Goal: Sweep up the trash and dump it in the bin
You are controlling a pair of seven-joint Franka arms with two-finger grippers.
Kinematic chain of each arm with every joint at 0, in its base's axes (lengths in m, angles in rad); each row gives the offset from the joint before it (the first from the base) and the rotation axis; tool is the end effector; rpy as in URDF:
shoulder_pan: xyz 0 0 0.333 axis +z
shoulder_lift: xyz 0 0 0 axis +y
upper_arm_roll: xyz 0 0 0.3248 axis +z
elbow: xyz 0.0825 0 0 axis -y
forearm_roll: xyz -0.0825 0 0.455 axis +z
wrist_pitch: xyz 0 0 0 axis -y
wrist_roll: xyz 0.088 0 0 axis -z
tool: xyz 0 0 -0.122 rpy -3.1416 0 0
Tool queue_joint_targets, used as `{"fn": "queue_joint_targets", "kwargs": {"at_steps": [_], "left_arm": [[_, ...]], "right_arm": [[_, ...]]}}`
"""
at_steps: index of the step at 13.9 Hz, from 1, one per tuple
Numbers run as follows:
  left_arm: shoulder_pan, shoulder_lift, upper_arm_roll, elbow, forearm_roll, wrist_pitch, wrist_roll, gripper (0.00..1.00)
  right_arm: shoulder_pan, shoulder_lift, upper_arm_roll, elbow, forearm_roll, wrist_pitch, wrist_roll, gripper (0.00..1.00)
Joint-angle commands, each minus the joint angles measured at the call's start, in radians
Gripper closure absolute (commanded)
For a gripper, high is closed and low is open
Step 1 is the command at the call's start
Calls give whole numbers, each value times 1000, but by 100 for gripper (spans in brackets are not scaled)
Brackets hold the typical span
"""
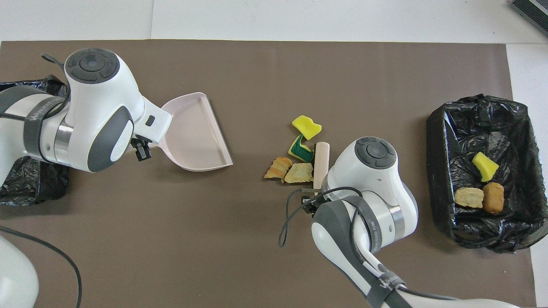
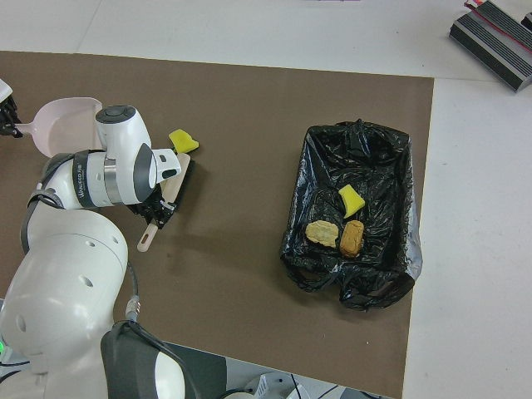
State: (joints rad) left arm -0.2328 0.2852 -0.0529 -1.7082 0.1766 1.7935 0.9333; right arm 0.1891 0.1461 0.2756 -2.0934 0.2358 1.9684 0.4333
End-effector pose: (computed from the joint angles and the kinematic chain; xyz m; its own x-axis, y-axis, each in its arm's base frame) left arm 0.6598 -0.1734 0.3745 0.2749 -0.9319 -0.2365 -0.9512 -0.2995 0.0747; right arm 0.5199 0.2812 0.2895 0.9372 -0.0665 -0.3424 -0.1019 -0.9910 -0.0867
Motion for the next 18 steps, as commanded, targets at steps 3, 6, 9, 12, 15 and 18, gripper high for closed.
{"fn": "queue_joint_targets", "kwargs": {"at_steps": [3, 6, 9, 12, 15, 18], "left_arm": [[-32, -176, -8, -287, 37, 105, 68, 100], [-72, -192, -10, -307, 38, 107, 56, 100], [-118, -185, -10, -309, 40, 101, -29, 100], [-157, -175, -12, -307, 38, 109, -93, 100], [-171, -169, -13, -307, 38, 121, -97, 100], [-189, -156, -13, -307, 37, 144, -119, 100]], "right_arm": [[-8, -81, 0, 7, -221, -170, 7, 100], [-13, -109, 1, -39, -424, -175, -108, 100], [-92, -63, 2, -13, -562, -67, -284, 100], [-152, -4, -1, 27, -622, 13, -482, 100], [-142, 71, 2, 93, -648, 35, -493, 100], [-123, 124, 4, 154, -644, 30, -481, 100]]}}
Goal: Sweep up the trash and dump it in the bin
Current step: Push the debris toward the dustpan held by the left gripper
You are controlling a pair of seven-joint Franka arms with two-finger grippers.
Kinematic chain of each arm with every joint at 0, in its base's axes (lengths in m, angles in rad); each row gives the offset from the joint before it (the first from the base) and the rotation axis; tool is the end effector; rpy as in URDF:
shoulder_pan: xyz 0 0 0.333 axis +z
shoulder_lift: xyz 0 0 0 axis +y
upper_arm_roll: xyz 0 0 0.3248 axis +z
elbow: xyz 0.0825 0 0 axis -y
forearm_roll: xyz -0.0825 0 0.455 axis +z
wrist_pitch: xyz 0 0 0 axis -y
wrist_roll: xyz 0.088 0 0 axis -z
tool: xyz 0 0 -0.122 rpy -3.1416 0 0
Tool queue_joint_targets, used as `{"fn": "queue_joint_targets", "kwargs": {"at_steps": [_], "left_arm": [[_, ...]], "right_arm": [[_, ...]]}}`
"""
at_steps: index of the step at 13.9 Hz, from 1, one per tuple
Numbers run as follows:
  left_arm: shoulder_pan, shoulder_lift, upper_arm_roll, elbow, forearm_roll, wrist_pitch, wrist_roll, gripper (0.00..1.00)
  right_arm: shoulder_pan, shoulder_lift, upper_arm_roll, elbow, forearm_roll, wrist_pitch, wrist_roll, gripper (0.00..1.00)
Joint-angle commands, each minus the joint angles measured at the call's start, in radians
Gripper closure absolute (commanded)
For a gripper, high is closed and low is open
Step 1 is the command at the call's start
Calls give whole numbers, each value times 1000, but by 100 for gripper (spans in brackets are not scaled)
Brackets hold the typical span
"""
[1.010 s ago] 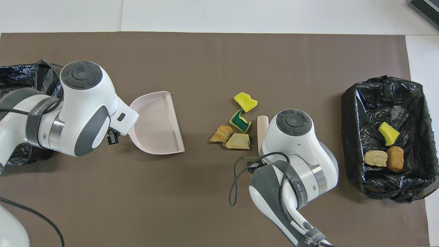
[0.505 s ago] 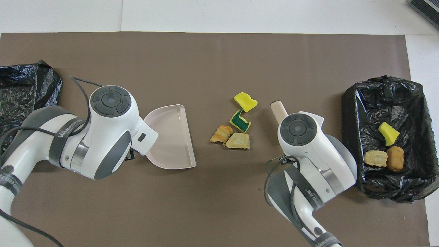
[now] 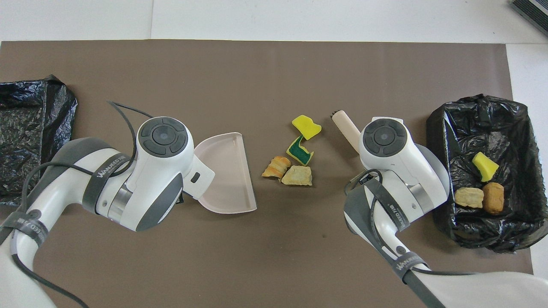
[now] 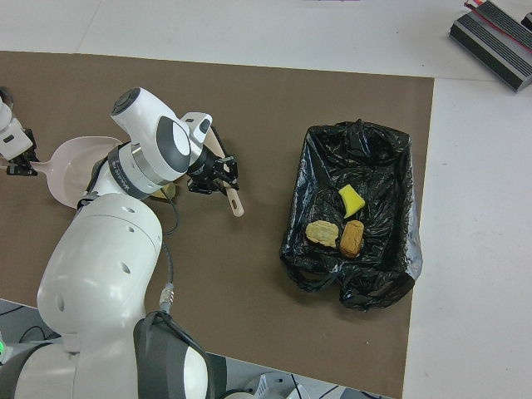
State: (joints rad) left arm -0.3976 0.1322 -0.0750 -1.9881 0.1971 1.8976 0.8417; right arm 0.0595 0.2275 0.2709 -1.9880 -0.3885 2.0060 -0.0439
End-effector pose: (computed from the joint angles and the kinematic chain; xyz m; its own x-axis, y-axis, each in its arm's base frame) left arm 0.5560 -0.2645 0.3399 0.1562 -0.9509 -0.2674 -0.9818 -0.1790 0.0631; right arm 0.6065 0.1766 0.2935 0.8328 0.5054 -0.2260 0.5503 -0.8002 0.2385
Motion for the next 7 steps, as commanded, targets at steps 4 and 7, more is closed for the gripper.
{"fn": "queue_joint_targets", "kwargs": {"at_steps": [4, 7], "left_arm": [[-23, -3, 9, -34, 16, 70, -26, 100], [-18, -3, 9, -43, 12, 87, -27, 100]], "right_arm": [[51, 35, 16, -35, 63, 23, 145, 100], [121, 10, 18, -57, 222, 0, 228, 100]]}}
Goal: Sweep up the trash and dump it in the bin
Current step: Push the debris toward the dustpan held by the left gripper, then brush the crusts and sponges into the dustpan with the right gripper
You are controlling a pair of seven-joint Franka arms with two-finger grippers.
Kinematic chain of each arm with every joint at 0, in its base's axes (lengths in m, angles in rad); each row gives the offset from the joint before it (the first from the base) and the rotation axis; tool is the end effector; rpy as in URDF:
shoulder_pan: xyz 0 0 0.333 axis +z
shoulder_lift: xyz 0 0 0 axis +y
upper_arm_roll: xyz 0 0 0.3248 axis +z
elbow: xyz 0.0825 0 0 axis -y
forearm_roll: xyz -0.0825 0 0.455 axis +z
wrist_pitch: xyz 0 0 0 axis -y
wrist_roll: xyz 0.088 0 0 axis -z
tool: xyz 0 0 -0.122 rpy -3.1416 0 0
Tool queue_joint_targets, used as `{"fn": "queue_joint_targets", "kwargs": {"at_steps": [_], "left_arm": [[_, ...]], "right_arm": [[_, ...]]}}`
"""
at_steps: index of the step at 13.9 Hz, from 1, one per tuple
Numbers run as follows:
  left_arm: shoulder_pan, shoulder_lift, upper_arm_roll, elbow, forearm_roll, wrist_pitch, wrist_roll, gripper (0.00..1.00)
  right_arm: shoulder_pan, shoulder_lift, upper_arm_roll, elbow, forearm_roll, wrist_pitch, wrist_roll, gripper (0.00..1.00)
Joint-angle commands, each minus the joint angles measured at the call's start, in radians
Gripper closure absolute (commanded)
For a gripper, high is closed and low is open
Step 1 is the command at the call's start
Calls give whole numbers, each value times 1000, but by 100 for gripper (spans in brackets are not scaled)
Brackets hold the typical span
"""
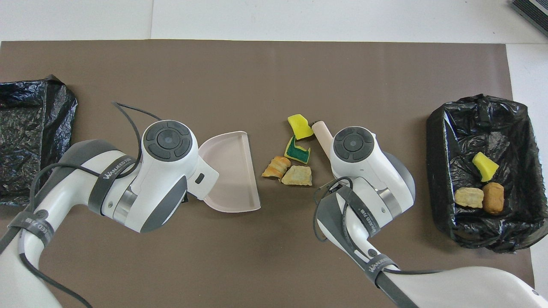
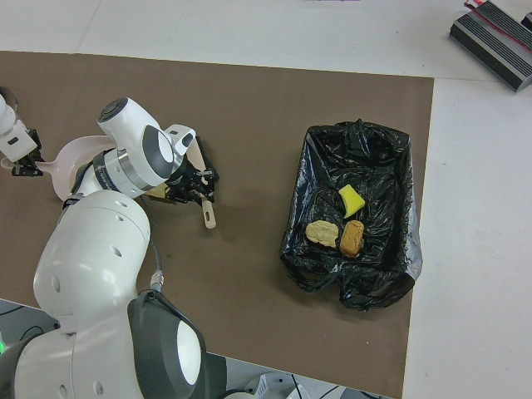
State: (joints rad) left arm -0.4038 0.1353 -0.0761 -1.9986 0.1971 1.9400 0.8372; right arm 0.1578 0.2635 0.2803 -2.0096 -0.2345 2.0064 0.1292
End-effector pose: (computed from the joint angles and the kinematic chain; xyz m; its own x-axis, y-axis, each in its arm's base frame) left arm 0.5558 -0.2707 0.3353 0.1531 -0.9566 -0.2478 -0.9848 -0.1686 0.0425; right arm 0.5684 0.2469 0.2599 0.8875 0.3939 -0.2391 0.4330 -0.8904 0.1403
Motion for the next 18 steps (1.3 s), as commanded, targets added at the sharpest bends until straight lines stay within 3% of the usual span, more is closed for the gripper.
{"fn": "queue_joint_targets", "kwargs": {"at_steps": [1, 4, 11, 15, 18], "left_arm": [[-9, -8, 10, -37, 10, 54, -21, 100], [-7, -8, 10, -37, 8, 62, -23, 100], [-7, 1, 9, -39, 7, 68, -23, 100], [-6, 1, 10, -37, 7, 65, -23, 100], [-4, 1, 10, -37, 7, 65, -21, 100]], "right_arm": [[25, -27, 13, -40, 140, 0, 76, 100], [61, -38, 37, -40, 413, 0, 145, 100], [152, -40, 49, -14, 815, 83, 221, 100], [164, -38, 50, 38, 905, 84, 254, 100], [123, -131, 36, 41, 897, -13, 262, 100]]}}
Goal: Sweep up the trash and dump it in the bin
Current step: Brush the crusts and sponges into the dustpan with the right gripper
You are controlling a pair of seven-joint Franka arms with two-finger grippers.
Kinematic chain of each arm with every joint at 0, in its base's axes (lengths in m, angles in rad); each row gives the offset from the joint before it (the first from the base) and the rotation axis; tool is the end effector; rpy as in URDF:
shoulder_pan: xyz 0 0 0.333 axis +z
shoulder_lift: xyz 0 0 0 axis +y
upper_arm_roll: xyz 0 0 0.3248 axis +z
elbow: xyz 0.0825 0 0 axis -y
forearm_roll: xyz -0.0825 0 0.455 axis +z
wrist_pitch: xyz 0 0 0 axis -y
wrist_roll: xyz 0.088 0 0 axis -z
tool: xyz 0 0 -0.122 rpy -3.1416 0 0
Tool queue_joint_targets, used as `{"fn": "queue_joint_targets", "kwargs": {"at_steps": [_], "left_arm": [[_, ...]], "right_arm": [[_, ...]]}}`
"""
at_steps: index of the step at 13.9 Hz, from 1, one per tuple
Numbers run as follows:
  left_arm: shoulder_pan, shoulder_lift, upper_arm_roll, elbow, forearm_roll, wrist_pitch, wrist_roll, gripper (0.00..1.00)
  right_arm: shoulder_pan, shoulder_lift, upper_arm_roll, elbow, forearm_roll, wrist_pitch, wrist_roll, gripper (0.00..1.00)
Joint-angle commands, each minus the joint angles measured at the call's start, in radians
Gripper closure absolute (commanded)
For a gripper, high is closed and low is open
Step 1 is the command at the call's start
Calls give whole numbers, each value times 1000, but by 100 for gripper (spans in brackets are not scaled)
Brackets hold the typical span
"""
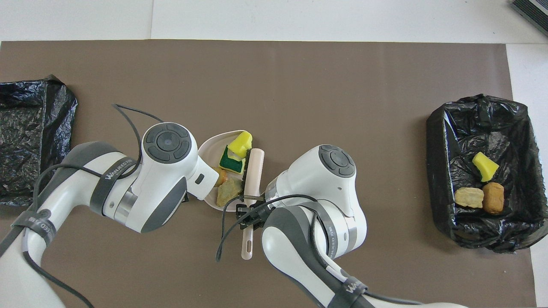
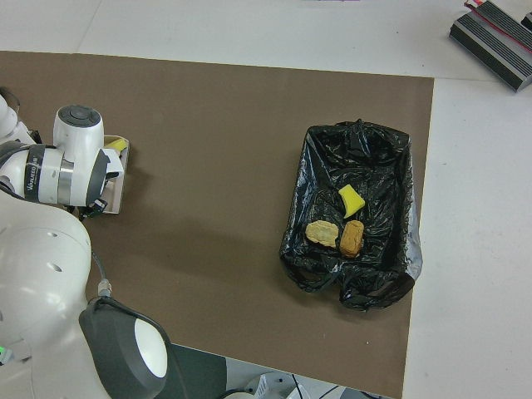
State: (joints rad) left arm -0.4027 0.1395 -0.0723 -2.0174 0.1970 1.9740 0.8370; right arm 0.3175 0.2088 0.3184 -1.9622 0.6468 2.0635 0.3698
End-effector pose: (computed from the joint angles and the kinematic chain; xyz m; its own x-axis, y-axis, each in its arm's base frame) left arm 0.5556 -0.2682 0.3256 0.1547 -0.9586 -0.2391 -0.9851 -0.1680 0.0363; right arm 0.5037 0.4160 0.3342 0.9245 0.0168 -0.3808 -0.1668 -0.8804 -0.4438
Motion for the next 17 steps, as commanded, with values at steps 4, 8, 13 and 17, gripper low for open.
{"fn": "queue_joint_targets", "kwargs": {"at_steps": [4, 8, 13, 17], "left_arm": [[-4, -3, 6, -17, 7, 29, -22, 100], [-1, -3, 6, -15, 2, 29, -22, 100], [13, 3, 6, -10, -5, 29, -16, 100], [16, 6, 6, -4, -8, 31, -9, 100]], "right_arm": [[-115, -129, -5, 55, -60, -267, 11, 100], [-110, -144, -1, 72, -364, -354, 27, 100], [-52, -241, 8, -53, -334, -401, 208, 100], [66, -241, 10, -157, -264, -251, 304, 100]]}}
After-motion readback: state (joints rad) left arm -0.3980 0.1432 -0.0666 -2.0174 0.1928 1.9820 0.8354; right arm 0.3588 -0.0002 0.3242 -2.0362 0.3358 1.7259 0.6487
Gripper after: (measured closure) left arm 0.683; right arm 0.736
